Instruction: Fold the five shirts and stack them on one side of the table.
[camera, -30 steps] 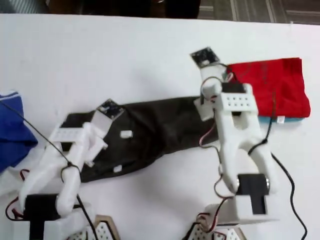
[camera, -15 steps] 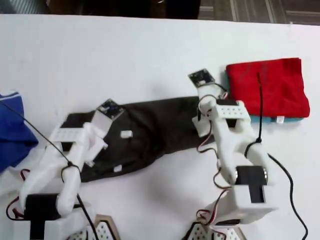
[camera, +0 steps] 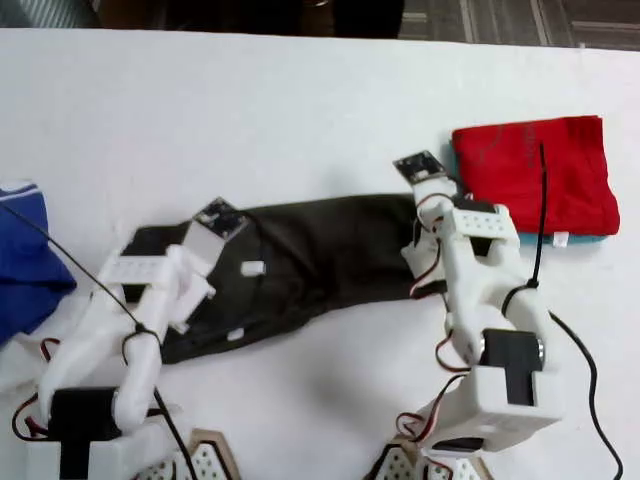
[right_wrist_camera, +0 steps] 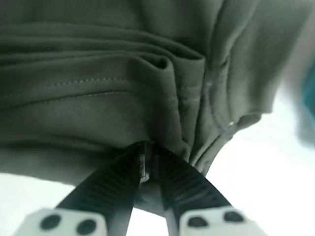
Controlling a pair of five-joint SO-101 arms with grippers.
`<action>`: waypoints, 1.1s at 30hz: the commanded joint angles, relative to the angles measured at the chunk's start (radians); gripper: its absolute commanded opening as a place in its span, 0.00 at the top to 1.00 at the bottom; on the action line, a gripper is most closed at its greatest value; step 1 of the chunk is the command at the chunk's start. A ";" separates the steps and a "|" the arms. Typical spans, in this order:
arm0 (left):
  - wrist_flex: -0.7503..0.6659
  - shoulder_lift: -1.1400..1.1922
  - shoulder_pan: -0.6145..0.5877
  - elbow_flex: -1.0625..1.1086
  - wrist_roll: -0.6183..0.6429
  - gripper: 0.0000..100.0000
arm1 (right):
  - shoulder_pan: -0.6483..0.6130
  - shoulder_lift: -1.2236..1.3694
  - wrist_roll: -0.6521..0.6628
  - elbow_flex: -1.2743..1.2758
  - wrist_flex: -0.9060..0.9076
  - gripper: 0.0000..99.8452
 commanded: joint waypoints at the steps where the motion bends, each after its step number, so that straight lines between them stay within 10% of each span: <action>1: 0.000 -0.003 0.008 0.001 0.009 0.97 | -0.041 -0.145 0.006 -0.006 0.097 0.98; 19: 0.333 -0.009 -0.041 -0.395 0.172 0.97 | -0.050 -0.380 -0.101 0.141 -0.058 0.98; 33: -0.232 0.106 -0.196 -0.337 0.180 0.97 | -0.120 0.024 -0.290 -0.262 -0.117 0.91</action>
